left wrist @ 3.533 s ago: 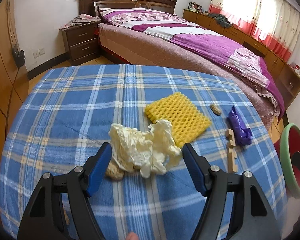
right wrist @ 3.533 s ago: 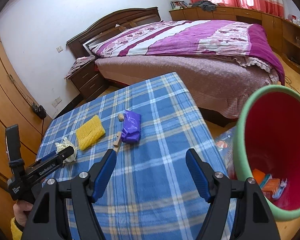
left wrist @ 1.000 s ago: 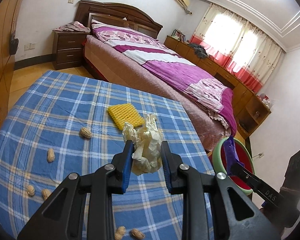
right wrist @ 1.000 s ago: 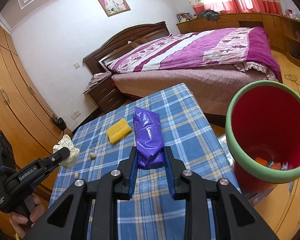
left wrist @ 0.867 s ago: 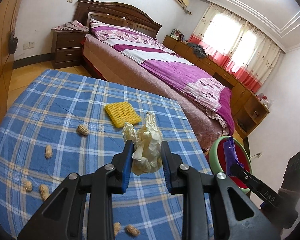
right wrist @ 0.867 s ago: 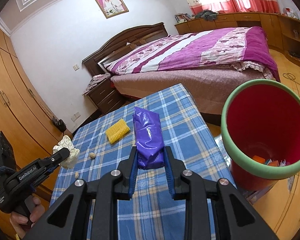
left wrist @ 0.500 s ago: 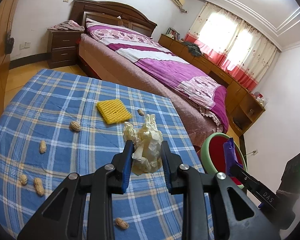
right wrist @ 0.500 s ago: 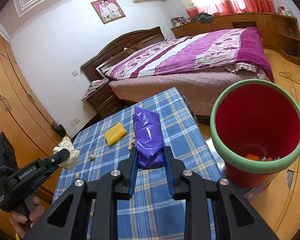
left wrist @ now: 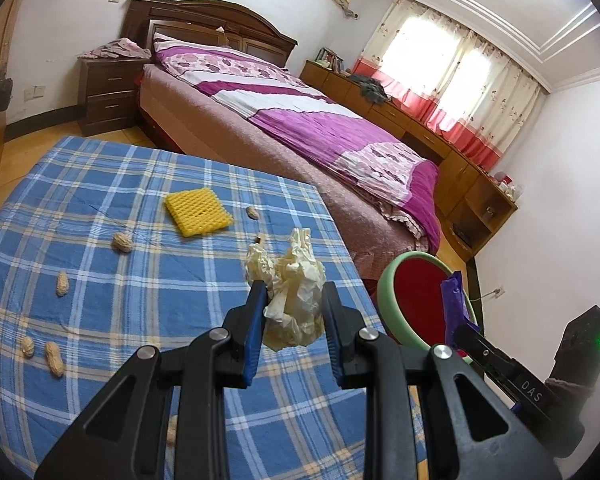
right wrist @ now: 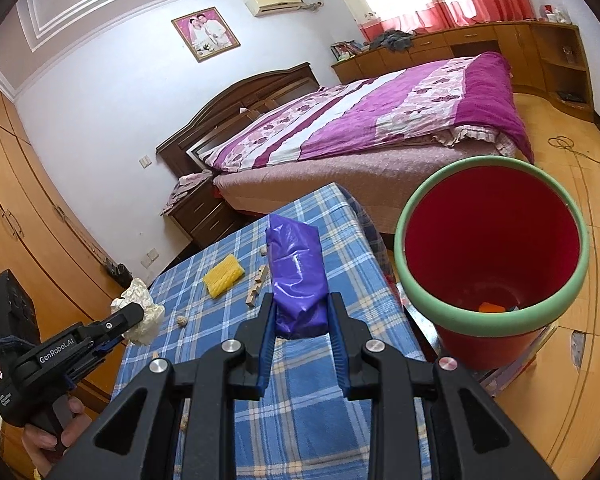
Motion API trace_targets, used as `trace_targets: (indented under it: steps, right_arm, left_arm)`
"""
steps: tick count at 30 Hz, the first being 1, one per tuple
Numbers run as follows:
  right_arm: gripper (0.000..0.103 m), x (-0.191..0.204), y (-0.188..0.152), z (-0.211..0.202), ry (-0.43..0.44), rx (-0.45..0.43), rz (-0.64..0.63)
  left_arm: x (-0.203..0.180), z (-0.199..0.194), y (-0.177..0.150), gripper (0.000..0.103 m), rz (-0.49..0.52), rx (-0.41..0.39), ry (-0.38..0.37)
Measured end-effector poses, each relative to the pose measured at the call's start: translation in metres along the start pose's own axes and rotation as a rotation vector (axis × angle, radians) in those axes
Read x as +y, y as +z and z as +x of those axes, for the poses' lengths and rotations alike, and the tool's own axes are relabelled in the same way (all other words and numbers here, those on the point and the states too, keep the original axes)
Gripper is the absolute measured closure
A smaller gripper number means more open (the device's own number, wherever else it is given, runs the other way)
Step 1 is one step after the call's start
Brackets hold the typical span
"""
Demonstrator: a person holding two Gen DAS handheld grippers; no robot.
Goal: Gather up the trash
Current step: 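Carry the tissue and purple bag over the red bucket with both tools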
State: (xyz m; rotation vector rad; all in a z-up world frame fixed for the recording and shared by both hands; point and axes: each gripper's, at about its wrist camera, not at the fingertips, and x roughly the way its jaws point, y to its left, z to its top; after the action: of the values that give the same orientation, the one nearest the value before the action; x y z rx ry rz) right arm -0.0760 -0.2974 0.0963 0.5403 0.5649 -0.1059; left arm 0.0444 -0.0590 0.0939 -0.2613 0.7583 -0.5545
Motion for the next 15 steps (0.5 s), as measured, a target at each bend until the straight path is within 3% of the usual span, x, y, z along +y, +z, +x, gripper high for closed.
trace_targets:
  steps: [15]
  right_arm:
    - [0.076,-0.026,0.004,-0.027,-0.035,-0.057,0.053]
  left_arm:
    - [-0.045,0.014,-0.004,0.075,0.092,0.038,-0.069]
